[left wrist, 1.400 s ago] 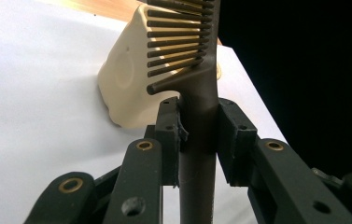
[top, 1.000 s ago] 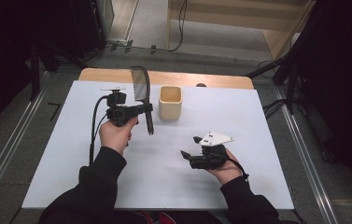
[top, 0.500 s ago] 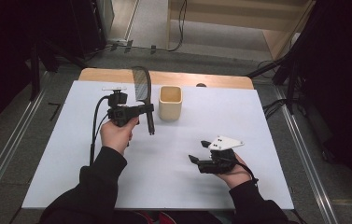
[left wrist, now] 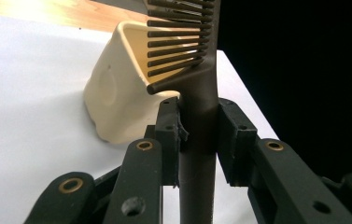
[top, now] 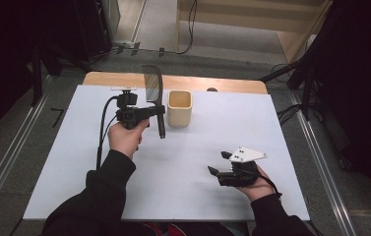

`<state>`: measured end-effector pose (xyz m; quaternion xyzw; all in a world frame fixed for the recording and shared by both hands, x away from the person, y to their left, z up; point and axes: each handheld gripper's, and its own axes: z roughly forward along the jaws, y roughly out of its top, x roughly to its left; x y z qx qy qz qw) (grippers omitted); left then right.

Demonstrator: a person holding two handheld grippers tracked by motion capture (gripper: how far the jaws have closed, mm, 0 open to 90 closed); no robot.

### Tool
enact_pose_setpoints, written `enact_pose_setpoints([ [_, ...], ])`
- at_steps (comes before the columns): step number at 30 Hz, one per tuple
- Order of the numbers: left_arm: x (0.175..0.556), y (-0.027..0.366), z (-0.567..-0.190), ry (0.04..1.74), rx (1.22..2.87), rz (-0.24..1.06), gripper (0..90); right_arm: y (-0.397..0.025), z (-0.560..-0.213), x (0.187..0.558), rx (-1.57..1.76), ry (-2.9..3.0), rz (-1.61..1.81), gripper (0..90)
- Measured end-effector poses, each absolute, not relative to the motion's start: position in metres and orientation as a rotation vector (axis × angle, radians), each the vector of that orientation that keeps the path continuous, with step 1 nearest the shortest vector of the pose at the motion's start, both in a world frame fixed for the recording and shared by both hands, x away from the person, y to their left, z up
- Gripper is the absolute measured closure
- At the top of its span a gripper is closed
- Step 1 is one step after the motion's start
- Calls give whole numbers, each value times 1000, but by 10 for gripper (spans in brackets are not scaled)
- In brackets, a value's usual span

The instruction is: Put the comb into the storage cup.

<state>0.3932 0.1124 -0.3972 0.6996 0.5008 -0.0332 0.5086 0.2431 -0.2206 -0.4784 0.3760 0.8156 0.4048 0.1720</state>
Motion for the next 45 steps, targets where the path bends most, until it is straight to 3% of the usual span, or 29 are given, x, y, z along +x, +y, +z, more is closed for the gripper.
enact_pose_setpoints([
  [45,429,85,-368,1124,1690,-51,726,-234,-483,239,1075,2339,1137,267],
])
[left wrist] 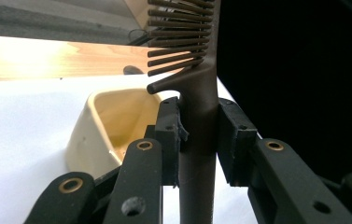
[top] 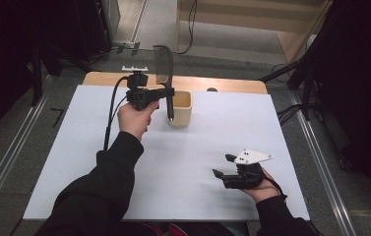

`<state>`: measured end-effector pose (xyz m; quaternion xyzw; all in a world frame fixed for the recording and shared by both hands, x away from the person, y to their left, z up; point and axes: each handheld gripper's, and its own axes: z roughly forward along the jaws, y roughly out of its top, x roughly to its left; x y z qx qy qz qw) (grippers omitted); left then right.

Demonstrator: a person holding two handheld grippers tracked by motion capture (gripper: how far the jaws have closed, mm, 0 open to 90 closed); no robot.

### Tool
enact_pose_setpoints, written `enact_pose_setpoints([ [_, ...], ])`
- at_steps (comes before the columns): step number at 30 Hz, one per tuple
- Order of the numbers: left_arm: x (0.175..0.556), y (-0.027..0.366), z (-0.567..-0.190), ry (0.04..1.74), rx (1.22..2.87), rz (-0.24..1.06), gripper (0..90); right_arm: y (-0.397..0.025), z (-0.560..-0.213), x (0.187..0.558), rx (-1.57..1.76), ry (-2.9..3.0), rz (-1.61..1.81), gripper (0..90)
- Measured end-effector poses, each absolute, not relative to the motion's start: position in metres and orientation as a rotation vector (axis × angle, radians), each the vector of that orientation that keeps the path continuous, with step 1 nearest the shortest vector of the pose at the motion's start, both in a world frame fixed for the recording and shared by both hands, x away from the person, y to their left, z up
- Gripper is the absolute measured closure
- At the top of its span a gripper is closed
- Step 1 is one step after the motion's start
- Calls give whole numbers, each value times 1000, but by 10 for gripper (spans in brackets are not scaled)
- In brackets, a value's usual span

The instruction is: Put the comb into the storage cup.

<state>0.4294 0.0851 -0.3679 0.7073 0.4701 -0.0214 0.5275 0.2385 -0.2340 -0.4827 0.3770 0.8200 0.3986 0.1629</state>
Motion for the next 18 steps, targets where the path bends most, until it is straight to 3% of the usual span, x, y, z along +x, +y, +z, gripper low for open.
enact_pose_setpoints([
  [18,447,72,-359,1073,1706,-3,726,-235,-481,240,1067,2342,1169,267],
])
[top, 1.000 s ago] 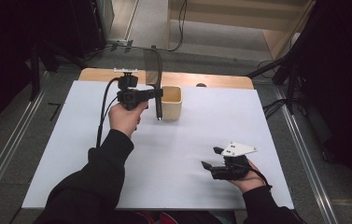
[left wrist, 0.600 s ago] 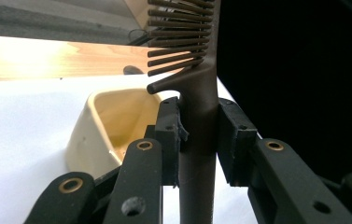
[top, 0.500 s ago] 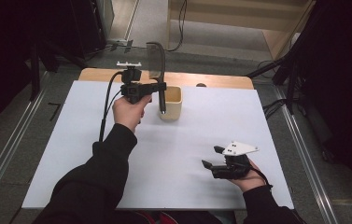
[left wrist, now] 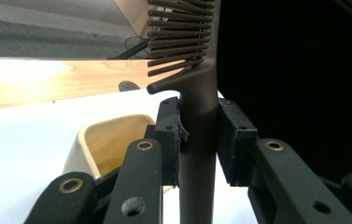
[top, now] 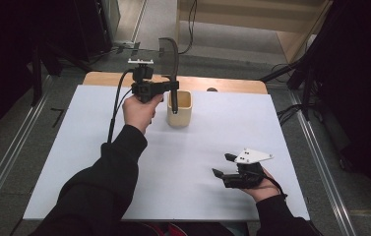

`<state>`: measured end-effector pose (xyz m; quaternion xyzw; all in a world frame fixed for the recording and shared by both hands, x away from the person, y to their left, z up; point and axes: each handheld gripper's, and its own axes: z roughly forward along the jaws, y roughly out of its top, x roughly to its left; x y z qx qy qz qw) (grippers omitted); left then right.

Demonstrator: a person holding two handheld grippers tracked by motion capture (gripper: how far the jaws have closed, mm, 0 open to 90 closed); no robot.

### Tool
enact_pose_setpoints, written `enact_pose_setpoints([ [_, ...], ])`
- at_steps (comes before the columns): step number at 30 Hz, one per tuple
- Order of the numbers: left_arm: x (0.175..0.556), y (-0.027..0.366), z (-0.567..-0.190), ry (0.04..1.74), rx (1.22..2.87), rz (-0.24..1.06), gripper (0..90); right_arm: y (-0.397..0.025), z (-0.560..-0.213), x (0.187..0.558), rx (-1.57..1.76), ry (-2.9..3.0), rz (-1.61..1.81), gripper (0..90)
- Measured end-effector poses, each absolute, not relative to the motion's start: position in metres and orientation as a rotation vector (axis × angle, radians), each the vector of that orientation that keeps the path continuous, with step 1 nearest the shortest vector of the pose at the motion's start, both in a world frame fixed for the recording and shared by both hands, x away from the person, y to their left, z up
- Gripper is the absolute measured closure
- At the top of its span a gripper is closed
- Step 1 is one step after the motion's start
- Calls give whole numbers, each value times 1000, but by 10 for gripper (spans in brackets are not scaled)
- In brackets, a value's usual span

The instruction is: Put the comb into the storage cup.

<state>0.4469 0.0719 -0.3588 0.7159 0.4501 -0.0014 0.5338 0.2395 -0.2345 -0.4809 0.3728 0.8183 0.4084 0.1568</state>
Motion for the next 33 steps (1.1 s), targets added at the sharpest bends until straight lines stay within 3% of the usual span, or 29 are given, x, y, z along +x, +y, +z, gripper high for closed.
enact_pose_setpoints([
  [33,483,57,-367,1059,1726,49,726,-236,-482,239,1060,2359,1154,266],
])
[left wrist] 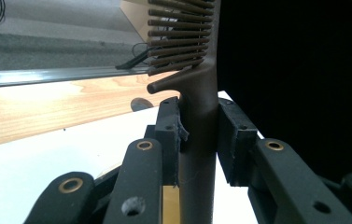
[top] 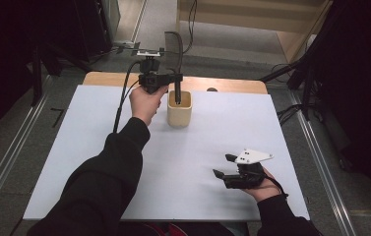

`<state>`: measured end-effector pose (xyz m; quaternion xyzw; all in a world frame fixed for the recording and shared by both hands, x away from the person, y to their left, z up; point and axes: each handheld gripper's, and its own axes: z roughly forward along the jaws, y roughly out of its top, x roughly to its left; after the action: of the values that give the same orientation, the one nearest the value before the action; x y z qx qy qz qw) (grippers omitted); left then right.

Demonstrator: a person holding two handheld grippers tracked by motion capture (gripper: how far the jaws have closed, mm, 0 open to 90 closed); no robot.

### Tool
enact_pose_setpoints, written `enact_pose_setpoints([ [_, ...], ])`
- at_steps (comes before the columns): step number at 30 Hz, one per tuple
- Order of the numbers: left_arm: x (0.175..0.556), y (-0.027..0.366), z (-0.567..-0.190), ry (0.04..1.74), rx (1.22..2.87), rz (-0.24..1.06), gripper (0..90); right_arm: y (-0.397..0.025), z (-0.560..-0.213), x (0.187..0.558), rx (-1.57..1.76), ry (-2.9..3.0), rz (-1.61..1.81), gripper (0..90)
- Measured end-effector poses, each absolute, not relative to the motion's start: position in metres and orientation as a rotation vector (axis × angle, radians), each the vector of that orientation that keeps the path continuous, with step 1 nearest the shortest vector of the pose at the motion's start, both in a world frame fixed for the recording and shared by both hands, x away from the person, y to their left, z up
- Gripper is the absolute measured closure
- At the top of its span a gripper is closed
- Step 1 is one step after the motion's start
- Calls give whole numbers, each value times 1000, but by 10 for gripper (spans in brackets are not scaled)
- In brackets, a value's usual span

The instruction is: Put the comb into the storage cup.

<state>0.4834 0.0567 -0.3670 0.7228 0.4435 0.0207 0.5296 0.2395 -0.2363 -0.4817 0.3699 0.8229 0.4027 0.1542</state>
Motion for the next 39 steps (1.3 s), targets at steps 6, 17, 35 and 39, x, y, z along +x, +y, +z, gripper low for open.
enact_pose_setpoints([
  [6,487,56,-371,1070,1717,64,726,-236,-481,239,1048,2356,1157,266],
  [17,490,51,-381,1059,1754,76,725,-236,-480,239,1049,2350,1165,266],
  [35,491,47,-393,1047,1779,85,725,-237,-480,240,1055,2350,1164,266],
  [39,491,48,-396,1050,1779,86,724,-237,-480,240,1054,2348,1164,266],
])
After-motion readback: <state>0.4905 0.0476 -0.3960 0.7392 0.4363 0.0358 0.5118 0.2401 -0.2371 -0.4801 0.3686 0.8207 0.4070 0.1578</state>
